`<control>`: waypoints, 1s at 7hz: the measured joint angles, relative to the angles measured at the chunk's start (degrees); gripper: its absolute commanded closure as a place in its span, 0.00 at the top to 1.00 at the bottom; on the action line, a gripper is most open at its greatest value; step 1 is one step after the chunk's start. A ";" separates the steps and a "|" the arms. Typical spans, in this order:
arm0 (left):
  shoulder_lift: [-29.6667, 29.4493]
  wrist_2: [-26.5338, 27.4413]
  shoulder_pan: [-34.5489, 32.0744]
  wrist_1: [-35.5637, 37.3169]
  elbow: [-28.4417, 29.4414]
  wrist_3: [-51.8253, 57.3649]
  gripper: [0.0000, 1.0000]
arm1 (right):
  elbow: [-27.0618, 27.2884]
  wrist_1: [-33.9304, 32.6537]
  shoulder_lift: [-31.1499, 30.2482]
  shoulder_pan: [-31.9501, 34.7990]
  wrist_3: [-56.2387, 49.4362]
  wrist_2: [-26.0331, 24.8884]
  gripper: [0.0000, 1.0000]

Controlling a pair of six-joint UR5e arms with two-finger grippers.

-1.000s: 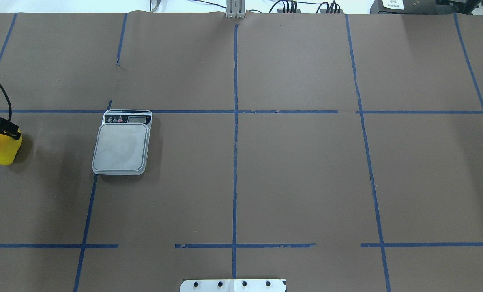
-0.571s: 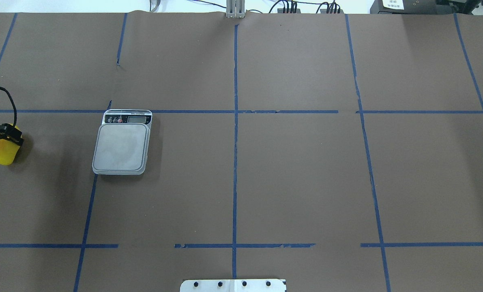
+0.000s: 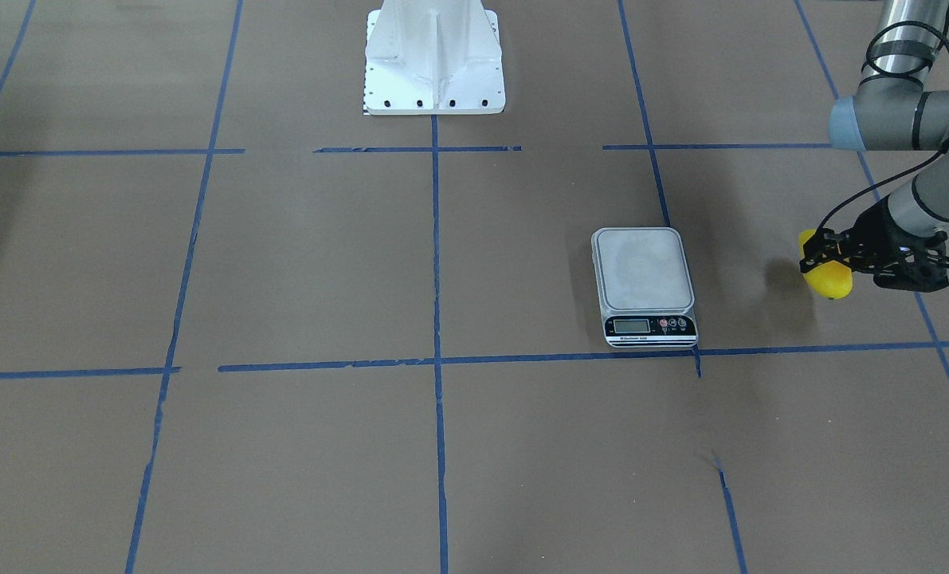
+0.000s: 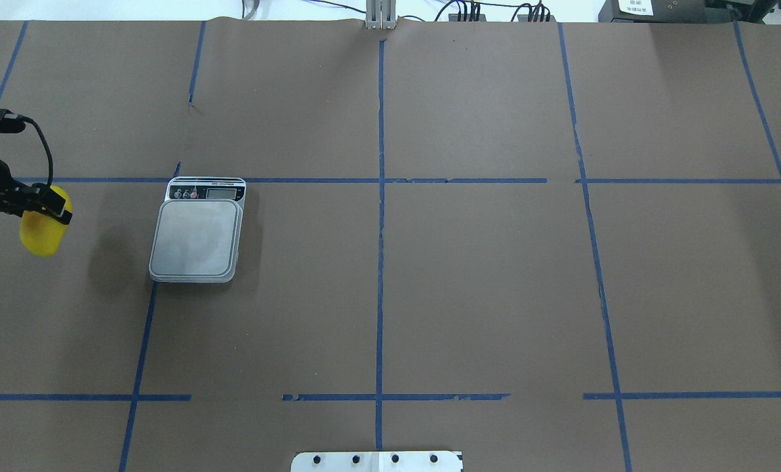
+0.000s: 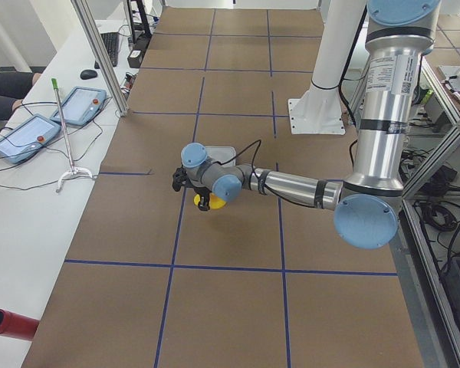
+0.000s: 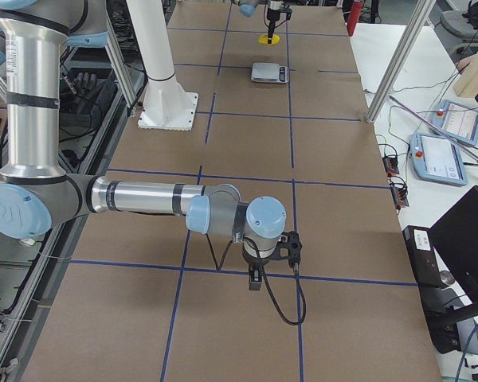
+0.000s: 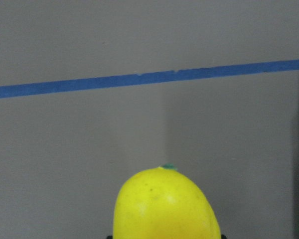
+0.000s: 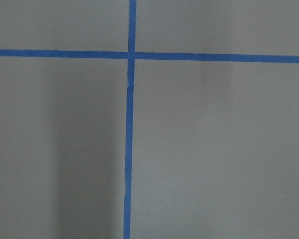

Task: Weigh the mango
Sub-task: 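Lift the mango with the left gripper and carry it over the scale, then lower the mango onto the scale pan and open the left gripper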

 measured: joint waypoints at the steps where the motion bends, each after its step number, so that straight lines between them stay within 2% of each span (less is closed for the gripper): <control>1: -2.89 -0.28 1.20 0.97 -1.41 -4.92 0.00 | 0.00 0.00 0.01 0.00 0.00 0.00 1.00; 3: -7.95 1.15 5.90 1.68 -1.97 -13.69 0.00 | 0.00 0.00 0.02 0.00 0.00 0.00 1.00; 6: -11.42 3.94 12.08 1.74 -0.85 -18.77 0.00 | 0.00 0.00 0.02 0.00 0.00 0.00 1.00; 7: -12.10 4.73 13.55 1.72 -0.22 -19.35 0.69 | 0.00 0.00 0.02 0.00 0.00 0.00 1.00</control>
